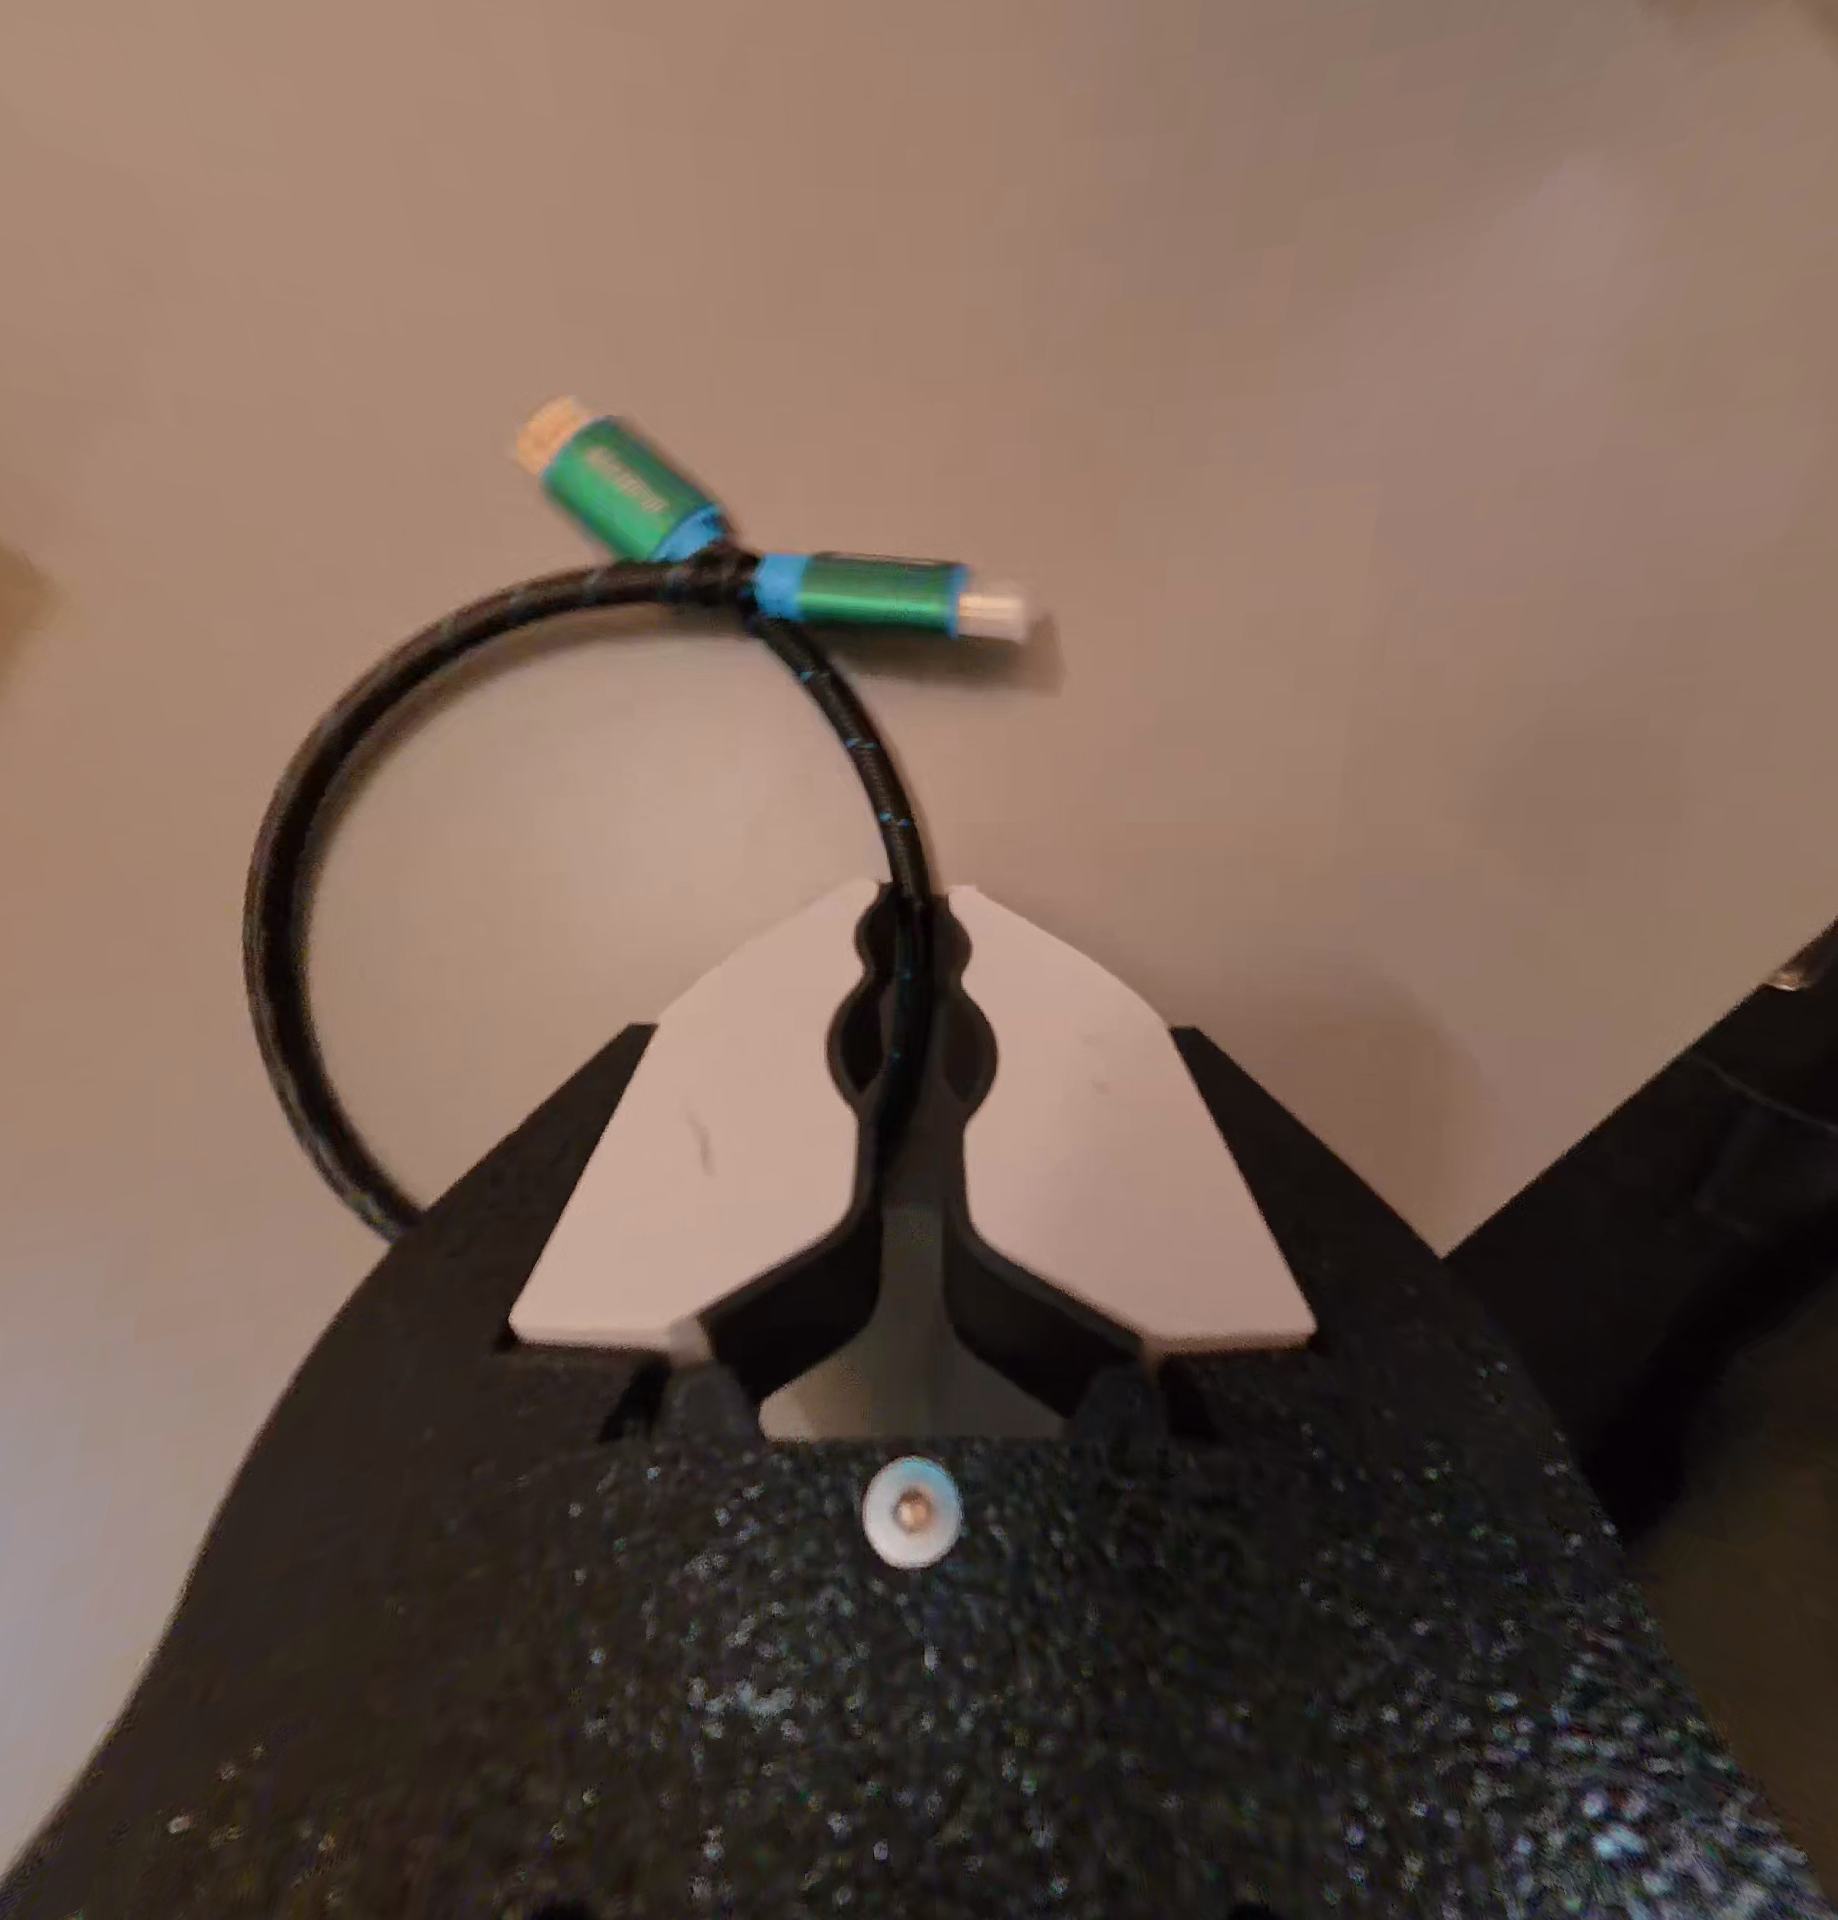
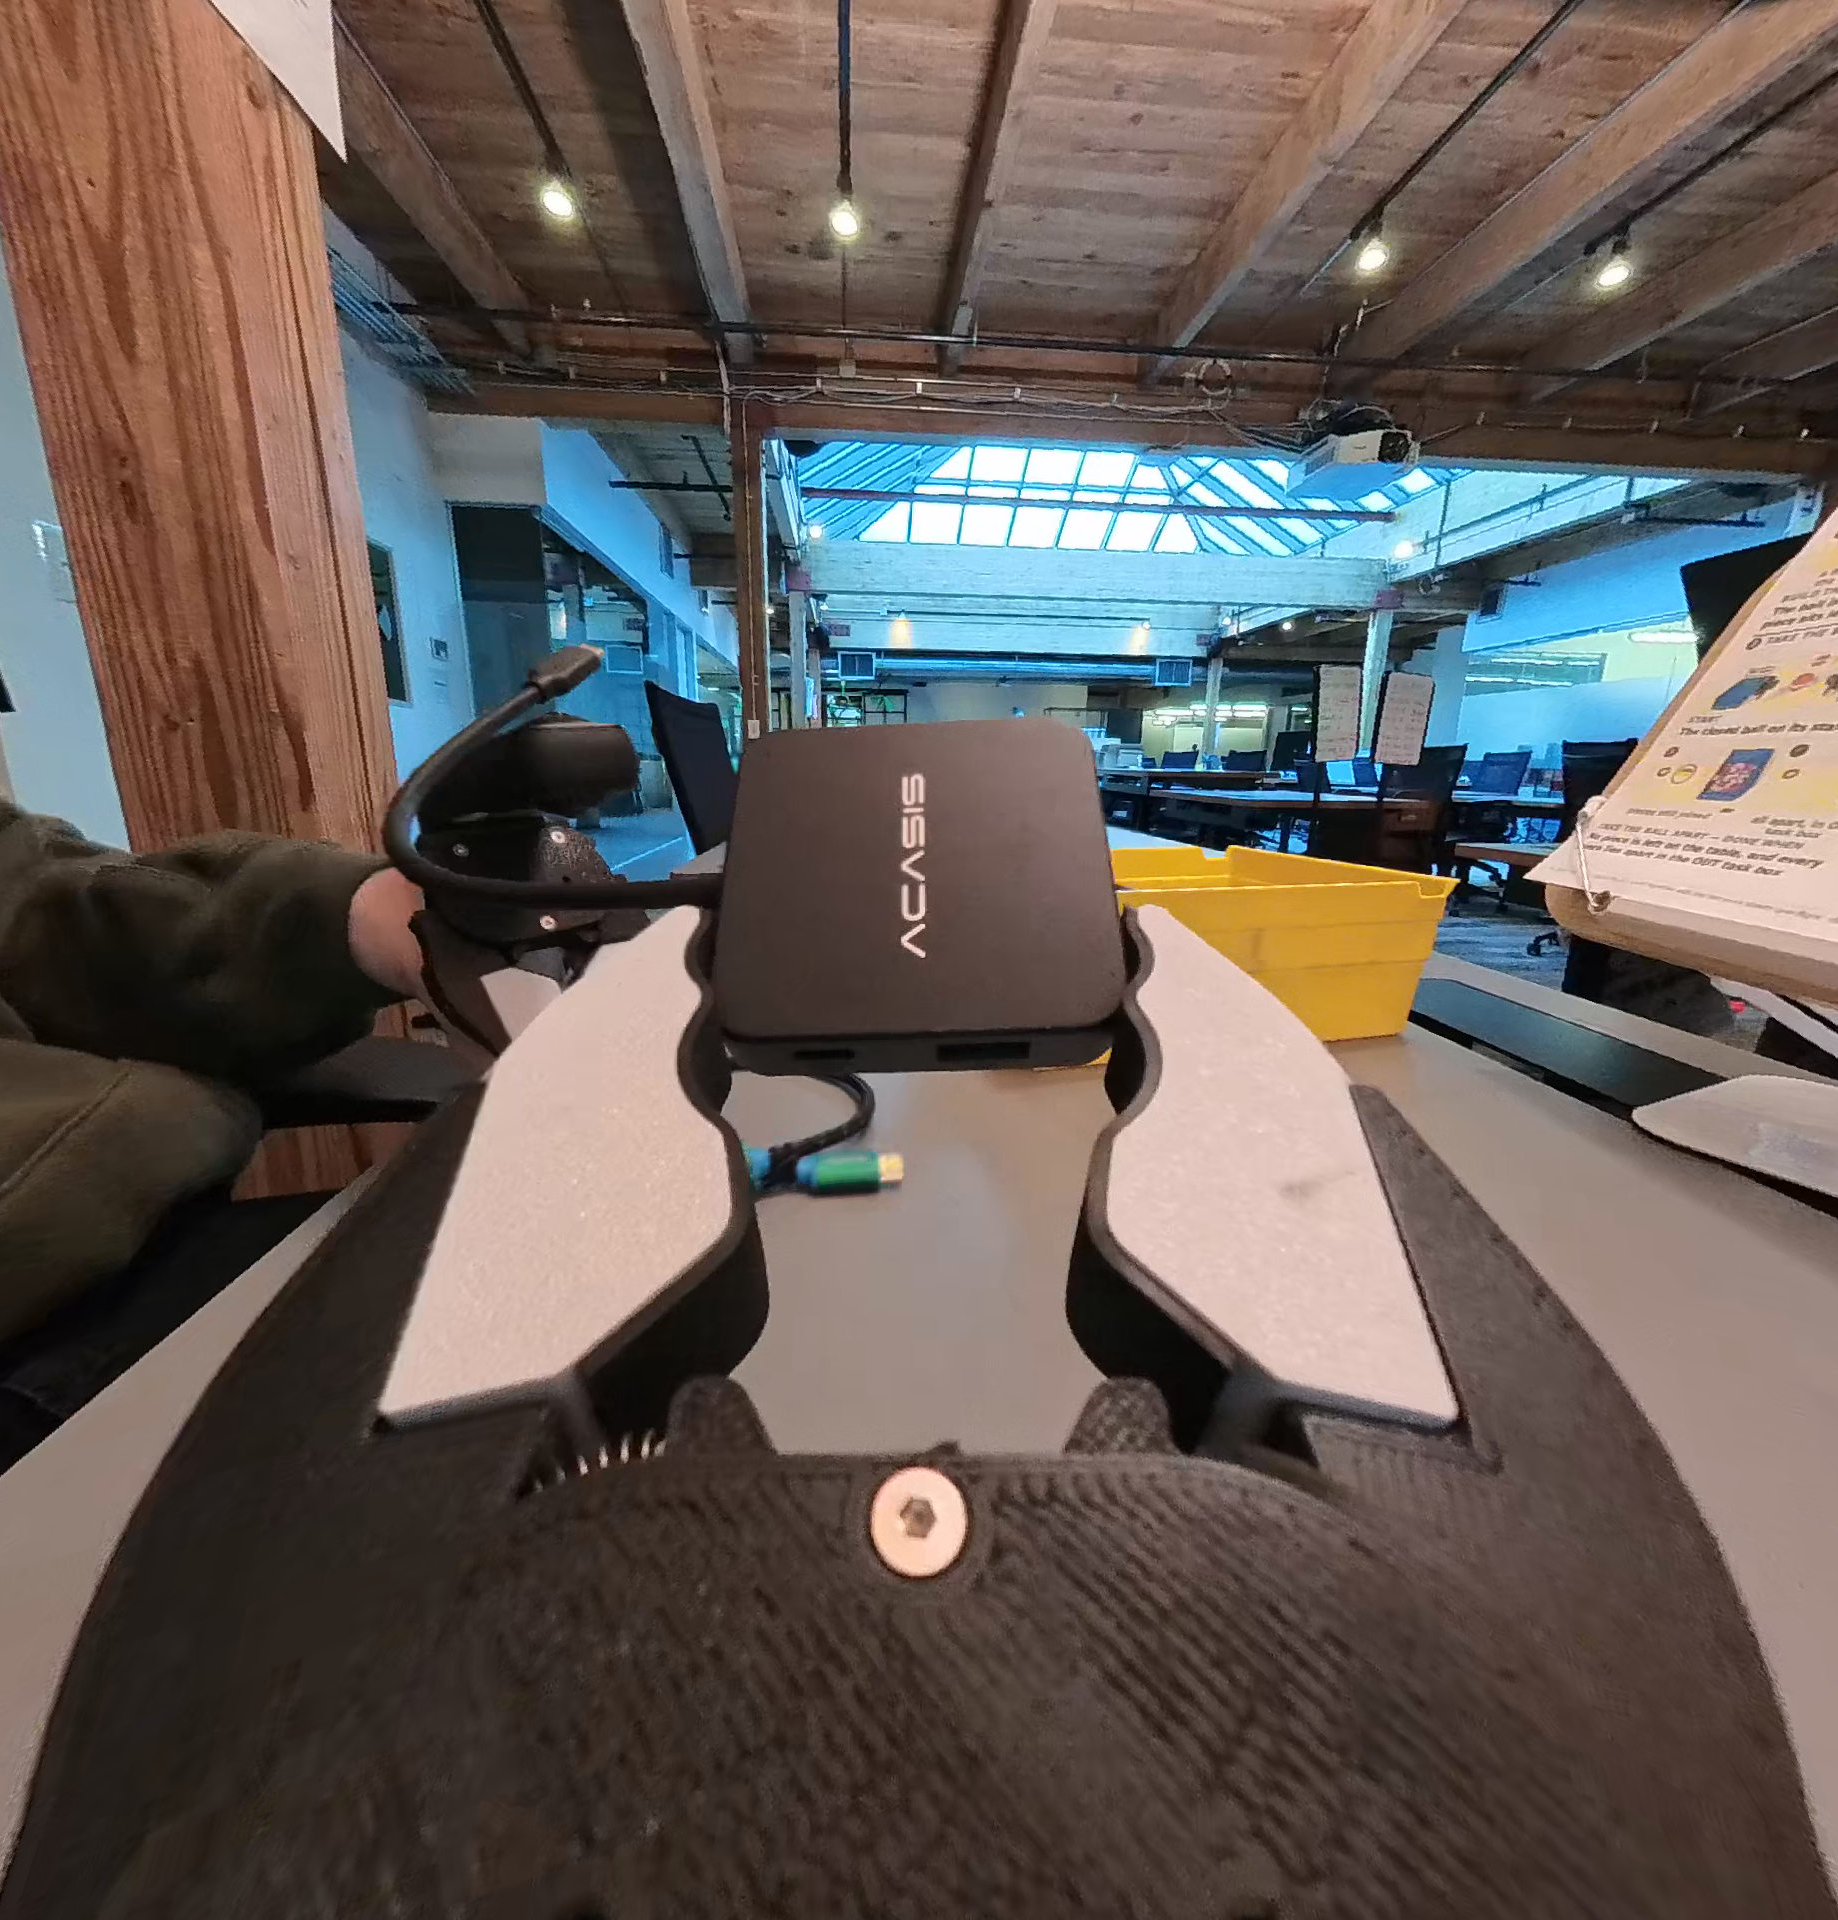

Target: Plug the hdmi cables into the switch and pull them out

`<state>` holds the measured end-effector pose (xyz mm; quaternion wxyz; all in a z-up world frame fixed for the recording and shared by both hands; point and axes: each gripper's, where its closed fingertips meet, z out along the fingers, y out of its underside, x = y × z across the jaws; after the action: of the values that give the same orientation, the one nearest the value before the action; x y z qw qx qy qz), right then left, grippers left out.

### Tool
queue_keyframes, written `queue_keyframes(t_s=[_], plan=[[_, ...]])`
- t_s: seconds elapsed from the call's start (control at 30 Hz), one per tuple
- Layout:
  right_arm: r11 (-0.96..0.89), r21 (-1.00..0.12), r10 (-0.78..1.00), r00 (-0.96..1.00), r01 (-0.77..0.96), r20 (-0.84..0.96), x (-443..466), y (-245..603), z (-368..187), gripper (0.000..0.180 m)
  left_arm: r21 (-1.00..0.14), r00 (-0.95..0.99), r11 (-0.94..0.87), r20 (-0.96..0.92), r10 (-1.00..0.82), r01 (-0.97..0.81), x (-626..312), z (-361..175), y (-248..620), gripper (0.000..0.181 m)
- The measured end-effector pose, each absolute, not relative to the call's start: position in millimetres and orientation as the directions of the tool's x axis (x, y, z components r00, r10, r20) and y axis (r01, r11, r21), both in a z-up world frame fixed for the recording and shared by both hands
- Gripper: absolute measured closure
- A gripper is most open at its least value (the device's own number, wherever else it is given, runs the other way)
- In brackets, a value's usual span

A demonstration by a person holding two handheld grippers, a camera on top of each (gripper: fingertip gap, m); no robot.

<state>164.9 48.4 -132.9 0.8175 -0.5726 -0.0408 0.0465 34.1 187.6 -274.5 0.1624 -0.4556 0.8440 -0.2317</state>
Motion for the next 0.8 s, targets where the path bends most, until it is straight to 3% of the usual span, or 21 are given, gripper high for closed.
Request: queue_keyframes(t_s=[0.1, 0.23, 0.4, 0.63, 0.8], plan=[[0.343, -0.939, 0.101, 0.995, -0.025, 0.010, 169, 47, -133, 0.108, -0.628, -0.595, 0.416, 0.095, -0.798, -0.658, 28, -247, 168, 0.175], [0.344, -0.938, 0.100, 0.995, -0.029, 0.006, 170, 46, -133, 0.108, -0.722, -0.604, 0.148, 0.427, -0.674, -0.676, 23, -174, 155, 0.175], [0.340, -0.940, 0.116, 0.993, -0.037, 0.003, 167, 47, -133, 0.108, -0.598, -0.490, -0.164, 0.760, -0.428, -0.785, 32, -127, 187, 0.175], [0.340, -0.939, 0.121, 0.993, -0.048, -0.007, 168, 46, -133, 0.108, -0.543, -0.293, -0.363, 0.779, -0.554, -0.757, 77, -161, 274, 0.174], [0.340, -0.939, 0.125, 0.992, -0.050, -0.007, 167, 46, -133, 0.108, -0.557, -0.176, -0.253, 0.604, -0.777, -0.791, 80, -210, 322, 0.174]])
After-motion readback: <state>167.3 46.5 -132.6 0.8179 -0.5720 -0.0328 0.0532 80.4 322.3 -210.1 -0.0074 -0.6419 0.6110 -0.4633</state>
